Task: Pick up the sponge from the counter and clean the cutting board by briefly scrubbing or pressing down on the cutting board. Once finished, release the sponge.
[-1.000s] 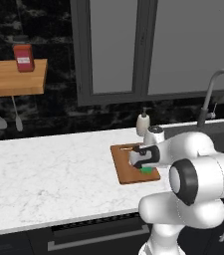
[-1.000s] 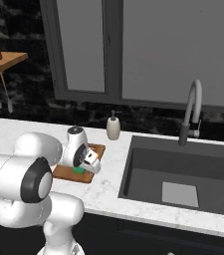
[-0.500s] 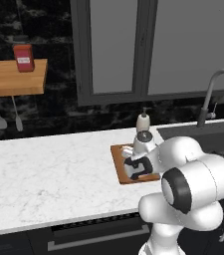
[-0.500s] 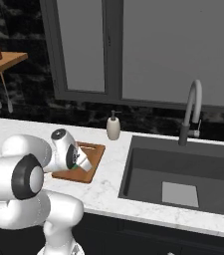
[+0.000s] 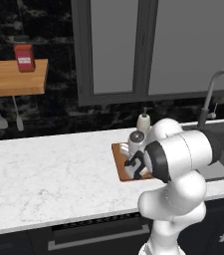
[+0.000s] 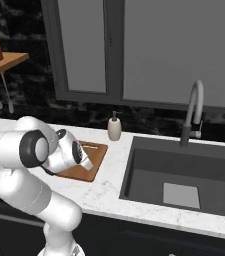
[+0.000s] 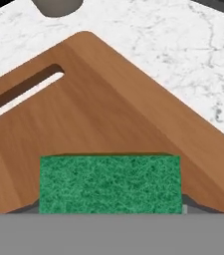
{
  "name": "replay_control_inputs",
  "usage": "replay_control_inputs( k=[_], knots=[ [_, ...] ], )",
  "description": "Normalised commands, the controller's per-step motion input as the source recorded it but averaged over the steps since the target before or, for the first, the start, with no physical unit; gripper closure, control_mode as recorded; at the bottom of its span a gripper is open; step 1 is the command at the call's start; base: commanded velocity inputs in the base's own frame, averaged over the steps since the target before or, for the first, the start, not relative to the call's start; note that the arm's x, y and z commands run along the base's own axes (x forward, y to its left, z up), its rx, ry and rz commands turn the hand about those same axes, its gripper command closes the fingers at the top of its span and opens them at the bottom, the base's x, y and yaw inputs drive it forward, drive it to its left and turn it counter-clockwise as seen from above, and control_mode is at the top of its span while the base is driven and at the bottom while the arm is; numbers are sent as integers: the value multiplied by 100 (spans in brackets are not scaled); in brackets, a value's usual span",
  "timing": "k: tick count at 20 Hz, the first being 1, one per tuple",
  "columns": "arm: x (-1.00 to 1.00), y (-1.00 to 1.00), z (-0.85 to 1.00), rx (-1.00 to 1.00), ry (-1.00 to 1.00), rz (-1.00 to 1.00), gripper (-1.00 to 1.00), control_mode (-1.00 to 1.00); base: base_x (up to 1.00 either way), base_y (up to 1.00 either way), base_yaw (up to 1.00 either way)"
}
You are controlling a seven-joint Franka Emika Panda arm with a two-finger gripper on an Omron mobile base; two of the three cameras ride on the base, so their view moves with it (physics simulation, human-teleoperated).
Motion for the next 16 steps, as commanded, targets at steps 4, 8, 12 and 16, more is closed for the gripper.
replay_control_inputs(
  k=[4, 8, 12, 16],
  knots=[
    [47, -26, -28, 0, 0, 0, 100, -100, 0, 0, 0],
    [62, -14, -19, 0, 0, -1, 100, -100, 0, 0, 0],
    [56, 0, -23, 0, -5, -1, 100, -100, 0, 0, 0],
    [22, 19, -6, 0, -3, -5, 100, -100, 0, 0, 0]
  ],
)
